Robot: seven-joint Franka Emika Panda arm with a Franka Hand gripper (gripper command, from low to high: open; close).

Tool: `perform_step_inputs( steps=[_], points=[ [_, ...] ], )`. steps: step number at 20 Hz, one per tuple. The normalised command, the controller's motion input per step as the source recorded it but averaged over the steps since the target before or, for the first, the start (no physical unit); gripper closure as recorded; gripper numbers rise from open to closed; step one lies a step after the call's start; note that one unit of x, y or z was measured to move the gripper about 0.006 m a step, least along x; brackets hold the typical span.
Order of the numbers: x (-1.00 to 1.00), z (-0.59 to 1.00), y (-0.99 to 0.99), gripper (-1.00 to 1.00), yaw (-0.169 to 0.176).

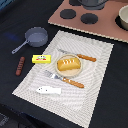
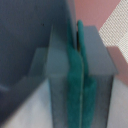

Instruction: Interact with the objects in diverse but meaningful ways.

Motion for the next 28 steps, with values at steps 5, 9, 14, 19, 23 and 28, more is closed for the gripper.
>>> perform_step_inputs(
  steps=[5, 9, 14, 19, 23, 28],
  points=[
    [0.41, 0.00, 0.28, 1.00, 0.000],
    [0.39, 0.00, 0.29, 1.00, 0.000],
    [0.38, 0.00, 0.29, 1.00, 0.000],
    [0.42, 0.00, 0.36, 1.00, 0.000],
    [0.41, 0.00, 0.38, 1.00, 0.000],
    [0.42, 0.00, 0.34, 1.00, 0.000]
  ],
)
